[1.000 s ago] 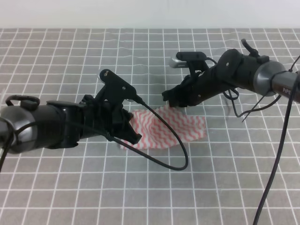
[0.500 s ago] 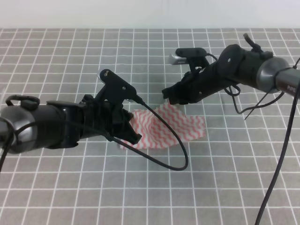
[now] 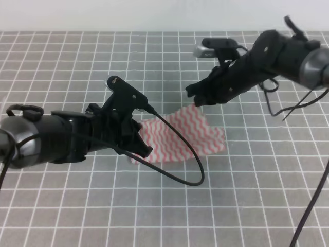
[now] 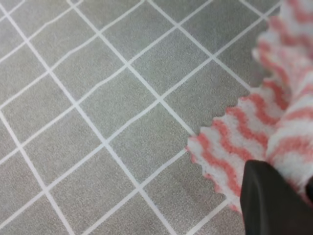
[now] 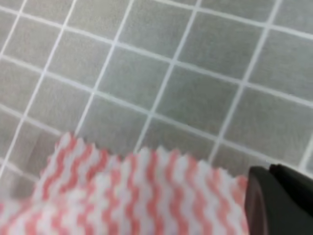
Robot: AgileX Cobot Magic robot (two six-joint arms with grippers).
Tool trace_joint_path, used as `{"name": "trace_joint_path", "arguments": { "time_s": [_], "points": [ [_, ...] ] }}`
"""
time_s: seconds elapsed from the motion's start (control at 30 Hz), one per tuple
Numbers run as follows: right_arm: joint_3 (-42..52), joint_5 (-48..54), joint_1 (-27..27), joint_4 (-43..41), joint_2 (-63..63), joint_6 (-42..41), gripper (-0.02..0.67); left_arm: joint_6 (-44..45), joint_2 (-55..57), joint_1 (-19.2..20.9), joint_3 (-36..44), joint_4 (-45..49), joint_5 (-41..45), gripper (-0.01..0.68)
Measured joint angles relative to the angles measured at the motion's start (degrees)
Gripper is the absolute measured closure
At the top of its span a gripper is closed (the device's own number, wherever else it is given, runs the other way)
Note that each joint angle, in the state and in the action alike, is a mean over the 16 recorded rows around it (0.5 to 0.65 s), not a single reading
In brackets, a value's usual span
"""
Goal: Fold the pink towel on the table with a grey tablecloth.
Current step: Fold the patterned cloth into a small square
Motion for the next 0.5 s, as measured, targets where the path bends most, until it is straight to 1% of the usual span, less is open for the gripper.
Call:
{"name": "trace_joint_path", "arguments": {
  "time_s": [0.27, 0.5],
  "points": [
    [0.37, 5.16, -0.38, -4.19, -4.92, 3.58, 0.664, 0.66, 0.03, 0.00, 0.00, 0.00, -0.11, 0.675],
    [1.78, 8.54, -0.38, -6.24, -8.64, 5.74, 0.664, 1.60, 0.01, 0.00, 0.00, 0.00, -0.13, 0.675]
  ]
}}
